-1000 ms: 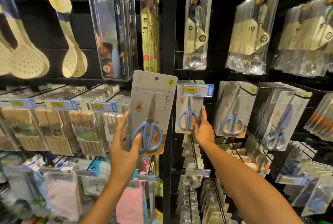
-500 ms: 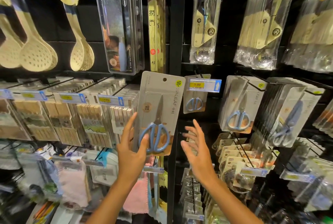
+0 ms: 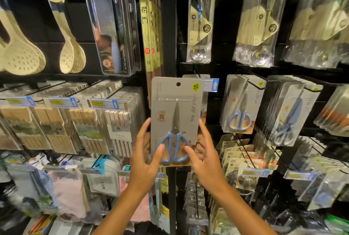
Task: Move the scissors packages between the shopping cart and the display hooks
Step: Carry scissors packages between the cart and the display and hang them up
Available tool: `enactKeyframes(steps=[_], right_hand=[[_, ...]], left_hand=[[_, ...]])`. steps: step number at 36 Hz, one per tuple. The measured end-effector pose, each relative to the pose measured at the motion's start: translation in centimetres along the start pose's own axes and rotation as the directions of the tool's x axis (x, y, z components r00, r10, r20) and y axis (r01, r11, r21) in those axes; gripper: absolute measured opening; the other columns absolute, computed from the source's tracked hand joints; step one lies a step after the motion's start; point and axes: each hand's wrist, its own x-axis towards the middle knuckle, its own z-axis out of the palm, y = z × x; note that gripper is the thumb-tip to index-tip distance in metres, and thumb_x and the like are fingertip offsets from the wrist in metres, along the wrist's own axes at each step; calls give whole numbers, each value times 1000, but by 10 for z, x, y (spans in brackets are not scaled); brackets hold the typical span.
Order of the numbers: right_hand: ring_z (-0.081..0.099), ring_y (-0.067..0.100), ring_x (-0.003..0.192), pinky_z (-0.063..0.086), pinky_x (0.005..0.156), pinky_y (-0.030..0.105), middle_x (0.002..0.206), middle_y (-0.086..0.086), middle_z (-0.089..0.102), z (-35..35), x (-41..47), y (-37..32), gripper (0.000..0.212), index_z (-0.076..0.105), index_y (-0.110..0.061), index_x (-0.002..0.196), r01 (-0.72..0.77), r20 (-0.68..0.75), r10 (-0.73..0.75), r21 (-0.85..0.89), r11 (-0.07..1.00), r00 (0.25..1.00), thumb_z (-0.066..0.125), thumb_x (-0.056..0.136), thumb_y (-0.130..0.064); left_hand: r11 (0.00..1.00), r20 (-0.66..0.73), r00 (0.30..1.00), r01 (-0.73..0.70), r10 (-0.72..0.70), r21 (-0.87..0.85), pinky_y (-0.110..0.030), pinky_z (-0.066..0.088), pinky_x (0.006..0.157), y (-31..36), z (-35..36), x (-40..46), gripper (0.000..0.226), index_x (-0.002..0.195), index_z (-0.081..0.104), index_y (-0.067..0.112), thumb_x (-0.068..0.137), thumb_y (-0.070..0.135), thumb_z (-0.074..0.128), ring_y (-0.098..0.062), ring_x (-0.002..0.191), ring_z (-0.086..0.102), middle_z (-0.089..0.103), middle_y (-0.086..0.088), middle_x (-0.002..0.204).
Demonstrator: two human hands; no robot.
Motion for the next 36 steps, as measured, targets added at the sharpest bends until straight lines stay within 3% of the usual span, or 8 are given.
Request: enactKeyframes(steps=[2,6,12,20,26,30,33,36], right_hand=[[52,10,136,52,105,44,150,-5,50,-10,-6,3,87,13,-72,143,9,-53,-12,-49,999,999,62,98,-16],[57,1,127,54,103,40,145,-12,54,-29,-15,16,88,13,-73,143,-32,-99,23,-93,995,995,60,99,-13],[59,-3,122,55,101,36,142,-21,52,-46,-26,38,86,16,-73,142,-111,-158,94,-97,989,983,60,99,-14],[57,-3,125,55,101,38,142,-28,49,-55,-30,55,89,19,-82,132,-173,-163,164,-47,984,973,59,99,-10],[57,3,126,57,97,41,151,-12,48,-54,-21,61,85,17,-80,135,-200,-162,189,-59,978,969,60,99,-15],[64,27,116,57,90,55,135,17,59,-52,-9,67,81,15,-75,140,-221,-162,204,-94,971,965,60,101,-20],[60,-4,118,59,88,26,142,-14,54,-49,-1,64,81,13,-77,138,-180,-140,165,-104,978,976,59,102,-21],[61,-6,114,58,90,28,131,-25,58,-47,8,61,80,11,-75,140,-164,-129,149,-114,980,980,58,102,-22]], left_hand=[[998,40,998,-53,52,30,-23,41,113,3,2,9,70,158,24,25,97,36,55,-7,143,43,45,23,152],[951,29,970,-241,240,191,-52,37,118,7,7,49,61,156,29,10,101,23,52,-26,146,38,38,-5,157],[794,11,889,-414,457,445,-37,24,125,25,25,112,66,154,31,0,96,10,62,-22,149,29,32,-15,157],[543,110,747,-567,656,619,-53,14,127,21,48,166,73,154,27,-5,94,14,64,-38,155,13,18,-22,163],[529,101,742,-559,663,639,-58,18,124,5,55,179,79,156,22,-2,90,12,64,-39,155,14,14,-18,165],[532,93,731,-572,676,624,-60,20,123,1,55,181,76,154,26,-4,88,7,61,-40,154,17,18,-19,164],[526,93,720,-582,687,620,-60,20,122,-1,55,182,75,154,27,-4,88,6,62,-40,154,18,20,-20,164],[527,87,714,-587,694,614,-57,18,124,-2,55,182,75,153,28,-4,88,6,63,-39,154,17,20,-21,164]])
